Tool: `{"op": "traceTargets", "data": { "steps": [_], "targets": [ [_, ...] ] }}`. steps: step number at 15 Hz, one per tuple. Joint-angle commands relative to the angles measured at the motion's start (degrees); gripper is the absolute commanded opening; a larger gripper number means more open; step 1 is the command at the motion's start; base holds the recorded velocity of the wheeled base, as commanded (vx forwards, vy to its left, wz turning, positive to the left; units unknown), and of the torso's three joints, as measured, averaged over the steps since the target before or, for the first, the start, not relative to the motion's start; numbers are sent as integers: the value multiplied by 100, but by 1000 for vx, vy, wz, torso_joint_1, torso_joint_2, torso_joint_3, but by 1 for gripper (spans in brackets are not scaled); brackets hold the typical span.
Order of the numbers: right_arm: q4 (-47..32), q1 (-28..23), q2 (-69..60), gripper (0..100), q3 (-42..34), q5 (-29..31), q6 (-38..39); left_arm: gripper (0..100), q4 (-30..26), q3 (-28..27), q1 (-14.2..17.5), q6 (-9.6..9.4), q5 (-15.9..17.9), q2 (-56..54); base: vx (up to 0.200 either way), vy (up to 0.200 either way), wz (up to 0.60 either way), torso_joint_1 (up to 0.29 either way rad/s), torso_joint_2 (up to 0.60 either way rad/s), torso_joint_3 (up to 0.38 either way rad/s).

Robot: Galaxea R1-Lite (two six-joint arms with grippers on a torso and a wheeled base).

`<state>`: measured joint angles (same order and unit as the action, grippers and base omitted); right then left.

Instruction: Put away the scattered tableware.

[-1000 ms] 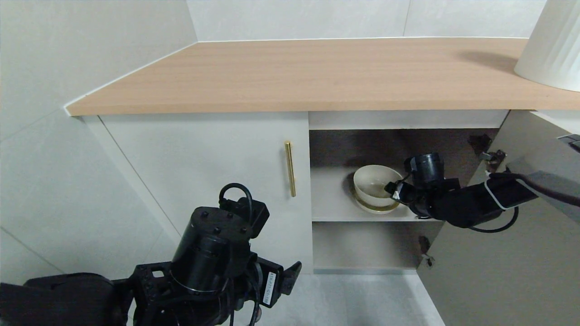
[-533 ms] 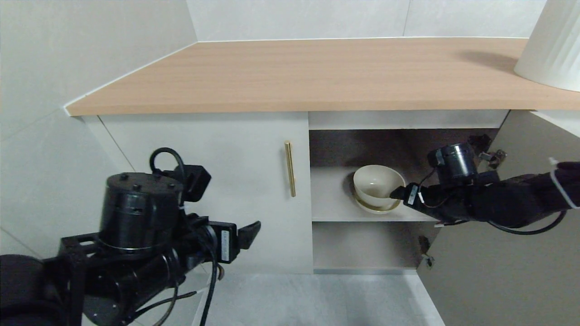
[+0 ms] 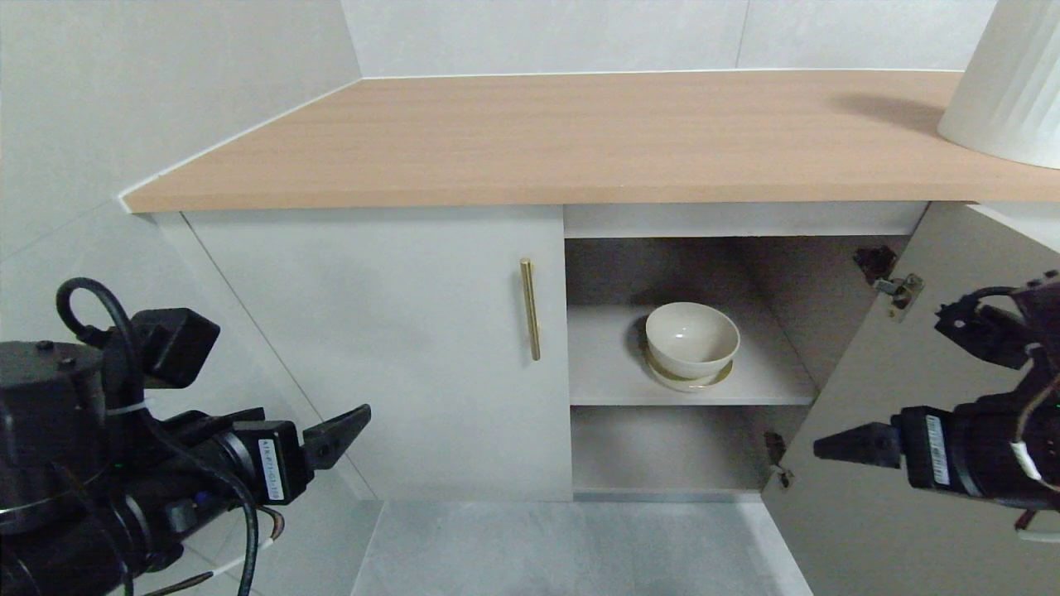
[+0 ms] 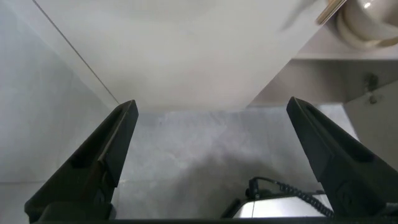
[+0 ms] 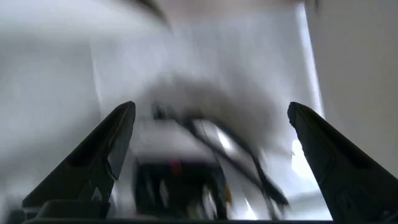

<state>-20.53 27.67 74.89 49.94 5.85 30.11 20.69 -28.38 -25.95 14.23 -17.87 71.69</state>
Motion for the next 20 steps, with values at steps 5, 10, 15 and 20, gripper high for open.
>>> {"op": "traceTargets", "data": {
  "steps": [5,10,15,20],
  "targets": [
    [-92,335,-818,100,-327,13,-418,100,14,8,-33,-219,-23,-112,0,0,0,0,0,0],
    [-92,335,-809,100,-336,21,-418,100,14,34,-50,-210,-23,-103,-80,0,0,2,1,1],
    [-83,335,-739,100,-371,4,-418,100,5,43,-68,-210,-15,-50,-200,0,0,3,0,5],
    [-83,344,-730,100,-371,4,-418,100,5,78,-112,-210,-15,3,-200,0,0,0,2,3]
  ]
}}
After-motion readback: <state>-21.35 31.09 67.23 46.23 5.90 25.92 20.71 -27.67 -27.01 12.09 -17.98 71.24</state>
